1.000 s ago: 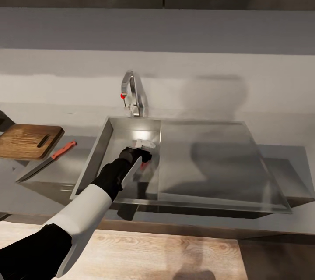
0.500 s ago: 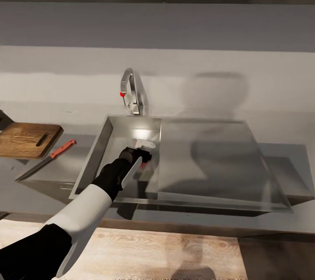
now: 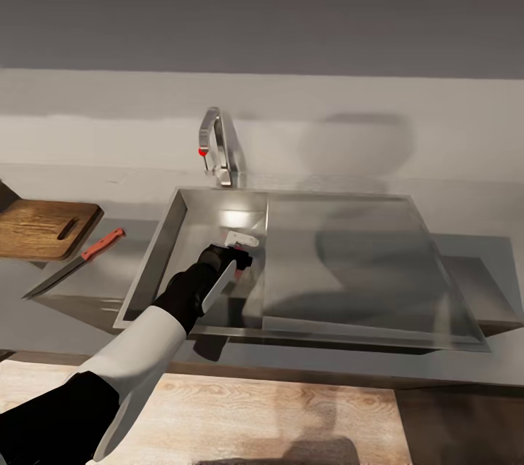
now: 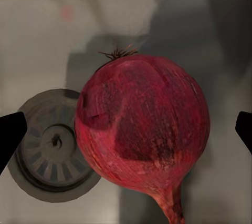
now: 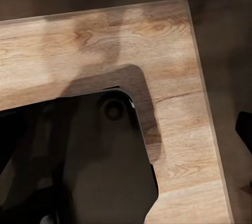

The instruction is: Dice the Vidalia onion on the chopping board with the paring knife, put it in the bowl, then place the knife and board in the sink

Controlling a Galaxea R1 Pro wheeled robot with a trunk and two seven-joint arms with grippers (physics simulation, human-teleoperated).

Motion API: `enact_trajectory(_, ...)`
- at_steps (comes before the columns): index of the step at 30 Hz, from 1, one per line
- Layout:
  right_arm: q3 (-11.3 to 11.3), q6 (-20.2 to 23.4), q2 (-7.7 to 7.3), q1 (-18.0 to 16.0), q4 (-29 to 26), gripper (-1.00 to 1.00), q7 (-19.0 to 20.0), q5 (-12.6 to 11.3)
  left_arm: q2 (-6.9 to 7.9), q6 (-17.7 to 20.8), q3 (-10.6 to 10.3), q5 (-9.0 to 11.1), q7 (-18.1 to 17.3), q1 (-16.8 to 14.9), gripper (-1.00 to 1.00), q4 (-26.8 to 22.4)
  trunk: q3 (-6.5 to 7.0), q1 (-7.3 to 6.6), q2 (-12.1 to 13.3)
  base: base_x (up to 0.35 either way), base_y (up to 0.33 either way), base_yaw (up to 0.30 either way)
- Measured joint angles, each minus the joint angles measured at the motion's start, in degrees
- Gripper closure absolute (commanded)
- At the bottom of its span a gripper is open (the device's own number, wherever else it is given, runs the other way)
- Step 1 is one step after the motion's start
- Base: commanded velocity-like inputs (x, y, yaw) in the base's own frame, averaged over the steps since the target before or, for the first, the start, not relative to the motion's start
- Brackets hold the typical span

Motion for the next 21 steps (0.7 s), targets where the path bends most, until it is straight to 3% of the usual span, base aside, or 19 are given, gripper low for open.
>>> enact_trajectory(21, 0.0, 0.1, 0.00, 0.0, 0.1, -1.00, 0.0, 0.0, 0.00, 0.0, -0.1, 0.0, 0.0, 0.0, -1.00, -0.3, -0.15, 0.00, 0.0, 0.000, 0.000, 0.000)
